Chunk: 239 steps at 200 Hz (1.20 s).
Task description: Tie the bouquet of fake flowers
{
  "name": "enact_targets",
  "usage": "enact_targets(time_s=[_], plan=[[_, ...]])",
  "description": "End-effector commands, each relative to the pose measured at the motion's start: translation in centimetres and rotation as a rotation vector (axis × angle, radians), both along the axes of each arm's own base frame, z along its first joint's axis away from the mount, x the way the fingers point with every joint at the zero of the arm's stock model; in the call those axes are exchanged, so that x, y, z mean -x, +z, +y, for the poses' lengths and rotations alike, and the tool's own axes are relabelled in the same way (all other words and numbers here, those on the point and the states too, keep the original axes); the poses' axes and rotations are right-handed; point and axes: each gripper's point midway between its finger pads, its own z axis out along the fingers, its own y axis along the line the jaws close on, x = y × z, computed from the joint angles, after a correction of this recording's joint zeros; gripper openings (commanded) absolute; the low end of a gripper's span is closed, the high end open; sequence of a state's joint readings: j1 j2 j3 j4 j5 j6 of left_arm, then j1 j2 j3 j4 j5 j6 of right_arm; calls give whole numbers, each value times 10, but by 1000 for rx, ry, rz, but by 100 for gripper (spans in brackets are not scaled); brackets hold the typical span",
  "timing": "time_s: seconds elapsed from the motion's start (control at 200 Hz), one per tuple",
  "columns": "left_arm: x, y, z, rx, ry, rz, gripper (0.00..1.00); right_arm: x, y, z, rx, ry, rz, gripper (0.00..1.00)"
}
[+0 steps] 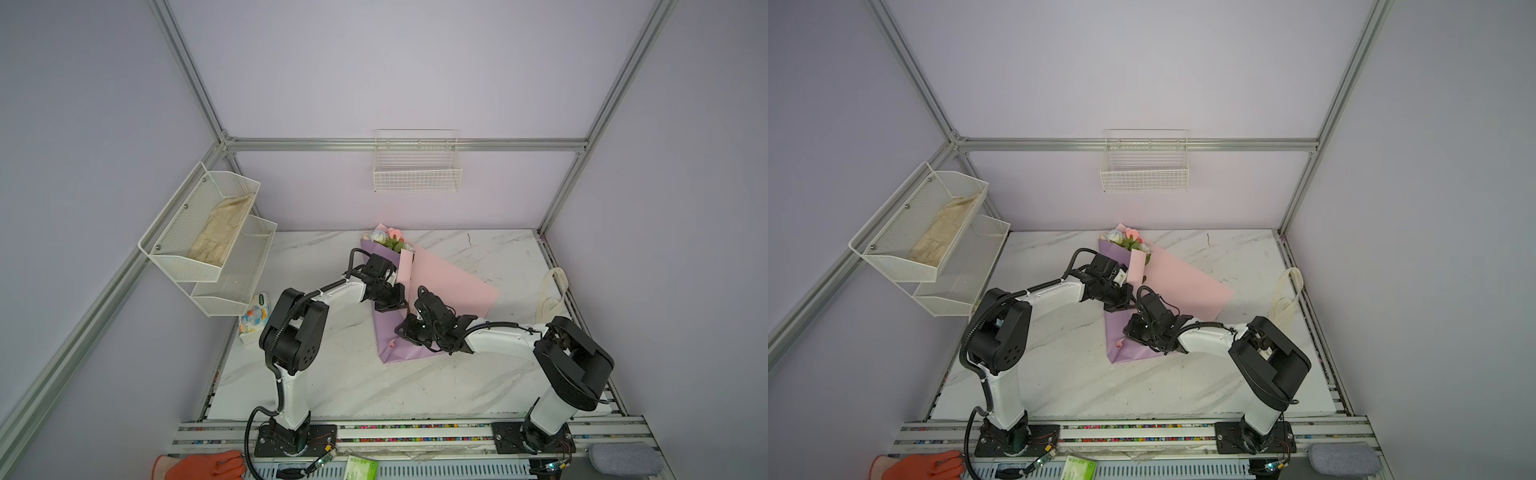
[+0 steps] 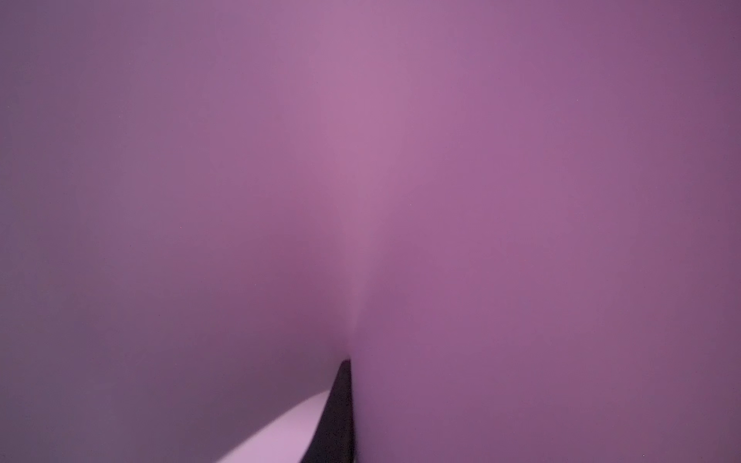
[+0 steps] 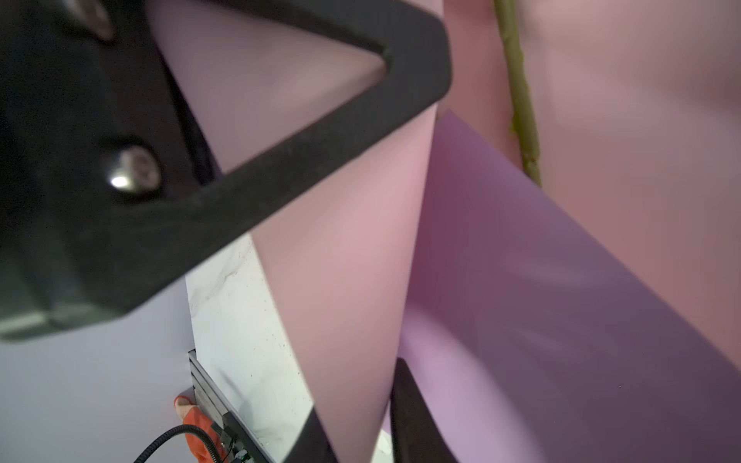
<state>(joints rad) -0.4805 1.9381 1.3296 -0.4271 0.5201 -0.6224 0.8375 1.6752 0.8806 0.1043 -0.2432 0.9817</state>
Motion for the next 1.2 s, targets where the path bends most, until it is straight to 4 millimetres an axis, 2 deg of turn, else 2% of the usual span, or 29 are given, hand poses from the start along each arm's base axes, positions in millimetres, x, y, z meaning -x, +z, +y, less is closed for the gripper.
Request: enact_targets(time_s=[0.0,0.07,0.13,0.255,0.36,0.46,0.6,0.655,0.71,0.895,1.04,1.19], plan=[[-15,55,-13,78,-10,-118,24,2,-5,-7,17,14,-8,14],[-10,66,-9,88,-11,-134,36,1,-9,-11,25,19,-9,13],[-6,77,-4,107,-10,-149,40,1,-9,-12,25,34,-20,9],[5,94,11,132,14,-168,57,2,-16,-20,38,46,-17,8],[22,96,24,142,30,-169,60,3,-19,-24,33,71,-21,9],[40,79,36,139,51,-132,55,3,-21,-27,39,74,-24,9],[67,50,35,217,45,-42,27,4,-26,-22,33,110,-22,9],[77,38,32,238,35,-4,21,4,-27,-21,33,115,-21,9],[84,26,34,234,43,23,19,3,-27,-20,33,118,-25,9],[100,6,27,242,29,59,15,2,-30,-22,40,113,-16,7],[123,-19,28,222,0,126,10,2,-32,-23,49,109,-6,7],[143,-28,26,224,-32,135,8,2,-32,-26,71,115,-13,7]])
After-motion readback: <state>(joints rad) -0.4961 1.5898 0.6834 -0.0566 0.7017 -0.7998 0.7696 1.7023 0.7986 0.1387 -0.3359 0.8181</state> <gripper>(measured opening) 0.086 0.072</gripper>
